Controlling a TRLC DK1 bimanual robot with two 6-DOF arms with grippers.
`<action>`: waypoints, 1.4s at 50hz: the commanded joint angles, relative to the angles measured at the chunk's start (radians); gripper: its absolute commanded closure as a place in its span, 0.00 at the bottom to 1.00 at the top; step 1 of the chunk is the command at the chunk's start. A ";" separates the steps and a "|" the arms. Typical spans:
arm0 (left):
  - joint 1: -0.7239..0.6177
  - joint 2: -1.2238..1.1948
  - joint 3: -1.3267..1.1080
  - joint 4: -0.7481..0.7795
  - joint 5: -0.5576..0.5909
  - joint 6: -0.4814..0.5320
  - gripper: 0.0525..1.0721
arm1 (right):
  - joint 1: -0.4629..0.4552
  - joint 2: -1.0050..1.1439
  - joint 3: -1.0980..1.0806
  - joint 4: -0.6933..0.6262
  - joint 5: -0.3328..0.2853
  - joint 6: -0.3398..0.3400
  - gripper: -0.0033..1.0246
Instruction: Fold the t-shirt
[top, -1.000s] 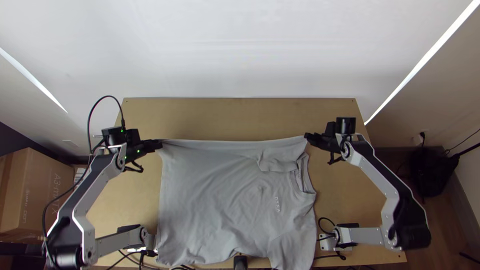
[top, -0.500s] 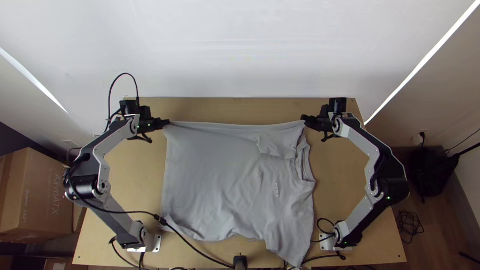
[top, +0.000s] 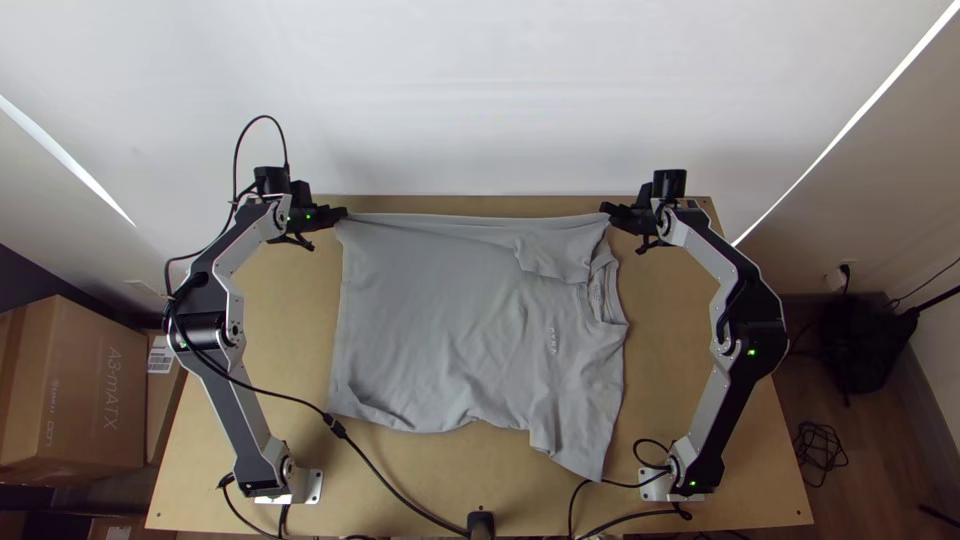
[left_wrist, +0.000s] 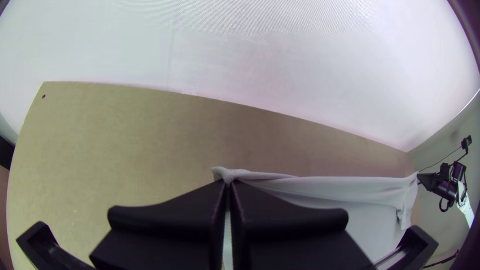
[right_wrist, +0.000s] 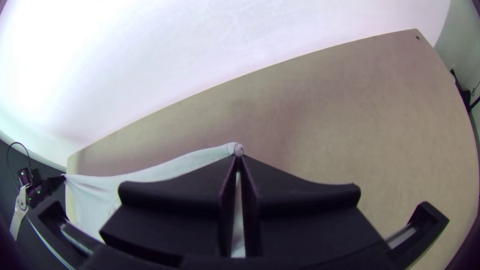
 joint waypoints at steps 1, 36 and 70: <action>0.015 0.020 0.067 -0.021 -0.031 -0.026 0.98 | -0.034 0.029 0.050 -0.004 0.042 -0.001 0.98; 0.013 -0.058 0.096 -0.176 -0.022 -0.033 0.98 | -0.022 -0.013 0.117 -0.139 0.054 0.010 0.98; -0.018 -0.385 -0.455 0.011 0.003 -0.059 0.98 | 0.020 -0.303 -0.278 -0.141 0.056 -0.009 0.98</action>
